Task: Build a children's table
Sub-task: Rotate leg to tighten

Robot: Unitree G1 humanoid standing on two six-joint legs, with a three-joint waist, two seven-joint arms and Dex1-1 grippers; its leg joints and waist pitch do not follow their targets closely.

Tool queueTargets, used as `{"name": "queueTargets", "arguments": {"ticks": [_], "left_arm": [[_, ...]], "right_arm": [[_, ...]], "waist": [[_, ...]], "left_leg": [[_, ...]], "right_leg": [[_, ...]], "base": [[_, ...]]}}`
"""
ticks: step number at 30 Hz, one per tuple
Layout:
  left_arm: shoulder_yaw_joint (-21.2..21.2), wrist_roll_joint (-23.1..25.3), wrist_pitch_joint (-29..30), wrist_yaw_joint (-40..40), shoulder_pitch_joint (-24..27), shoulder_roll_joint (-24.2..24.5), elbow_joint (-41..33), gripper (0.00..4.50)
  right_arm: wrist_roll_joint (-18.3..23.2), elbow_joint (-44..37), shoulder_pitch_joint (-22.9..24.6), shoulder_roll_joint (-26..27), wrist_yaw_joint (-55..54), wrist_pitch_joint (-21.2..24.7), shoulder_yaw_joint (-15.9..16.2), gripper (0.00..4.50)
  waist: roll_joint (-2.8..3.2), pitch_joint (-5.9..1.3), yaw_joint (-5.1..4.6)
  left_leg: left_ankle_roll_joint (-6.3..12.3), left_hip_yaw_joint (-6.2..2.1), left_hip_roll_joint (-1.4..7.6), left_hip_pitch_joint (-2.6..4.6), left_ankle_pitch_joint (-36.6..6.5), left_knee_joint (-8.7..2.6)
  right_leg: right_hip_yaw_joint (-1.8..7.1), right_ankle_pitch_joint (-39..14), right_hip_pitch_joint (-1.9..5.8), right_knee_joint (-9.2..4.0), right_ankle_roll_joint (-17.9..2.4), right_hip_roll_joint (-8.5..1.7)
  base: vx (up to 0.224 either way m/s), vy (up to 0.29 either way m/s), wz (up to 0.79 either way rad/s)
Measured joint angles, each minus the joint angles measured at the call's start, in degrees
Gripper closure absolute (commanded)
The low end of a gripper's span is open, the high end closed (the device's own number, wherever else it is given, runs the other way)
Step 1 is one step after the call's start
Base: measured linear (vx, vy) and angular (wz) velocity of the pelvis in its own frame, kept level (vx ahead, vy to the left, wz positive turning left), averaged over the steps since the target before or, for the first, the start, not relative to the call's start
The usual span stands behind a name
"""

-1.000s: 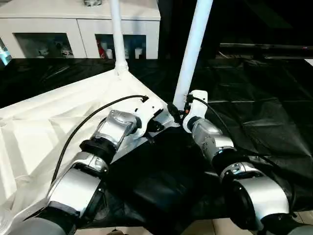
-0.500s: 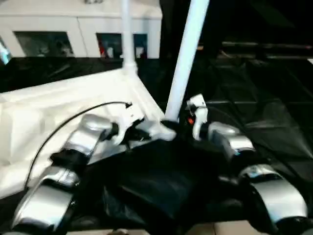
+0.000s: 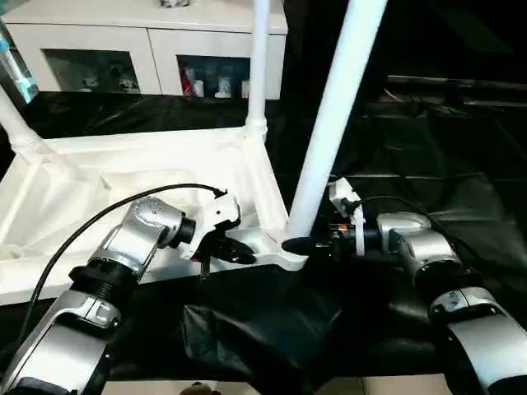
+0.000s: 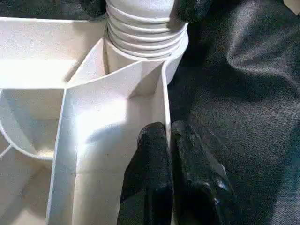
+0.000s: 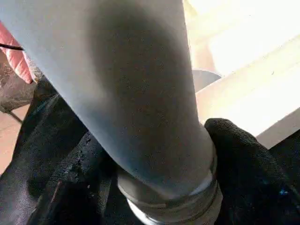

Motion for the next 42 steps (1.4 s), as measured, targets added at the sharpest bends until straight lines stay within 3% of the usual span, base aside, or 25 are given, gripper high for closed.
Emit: {"name": "queueTargets", "arguments": {"ticks": [5, 14, 20, 31, 32, 42], "left_arm": [[0.97, 1.17, 0.32, 3.42, -1.06, -1.0, 2.61, 4.5], [3.29, 3.83, 6.54, 23.7, -9.54, -11.21, 13.99, 4.5], [5.15, 4.39, 9.32, 33.58, -13.52, -16.98, 19.08, 4.5], [6.51, 4.38, 9.43, 34.64, -14.03, -17.62, 20.05, 4.5], [6.53, 4.38, 9.42, 34.64, -14.05, -17.62, 20.09, 4.5], [6.48, 4.26, 8.66, 32.49, -14.16, -17.99, 19.91, 4.5]], "right_arm": [[0.2, 1.33, -0.05, 2.44, -7.43, -0.8, -1.96, 1.8], [3.8, 8.05, -4.47, 10.35, -43.46, -1.87, -11.52, 1.8], [5.07, 11.42, -7.9, 14.73, -61.17, -4.08, -16.37, 1.8], [3.81, 12.51, -9.26, 16.16, -64.83, -4.95, -17.35, 1.8], [3.73, 12.53, -9.28, 16.2, -64.83, -4.95, -17.48, 1.24], [3.78, 15.44, -9.38, 15.81, -64.25, -5.13, -19.15, 0.44]], "waist": [[-0.04, -0.02, -0.52], [-0.05, 0.01, -2.51], [-0.07, 0.03, -2.65], [-0.13, -0.01, -2.68], [-0.12, -0.01, -2.68], [0.12, 0.14, -2.08]], "left_leg": [[-0.02, 0.0, 0.0, 0.14, 0.01, -0.01], [-0.07, -0.05, -0.05, 0.22, 0.04, 0.0], [-0.07, -0.07, -0.04, 0.19, 0.04, -0.04], [-0.08, -0.07, -0.04, 0.21, 0.04, -0.13], [-0.08, -0.07, -0.04, 0.21, 0.03, -0.13], [-0.09, -0.05, -0.08, 0.09, 0.04, -0.52]], "right_leg": [[0.02, 0.03, 0.04, 0.1, -0.04, 0.01], [0.07, -0.08, -0.11, -0.04, 0.18, 0.0], [0.04, 0.01, -0.16, -0.04, 0.14, 0.01], [0.04, 0.23, -0.15, -0.08, -0.02, 0.02], [0.04, 0.23, -0.15, -0.08, -0.01, 0.02], [-0.01, 0.2, -0.2, -0.37, 0.02, 0.01]], "base": [[0.0, 0.0, 0.0], [0.0, 0.0, 0.0], [0.0, 0.0, 0.0], [0.0, 0.0, 0.0], [0.0, 0.0, 0.0], [0.0, 0.0, 0.0]]}}
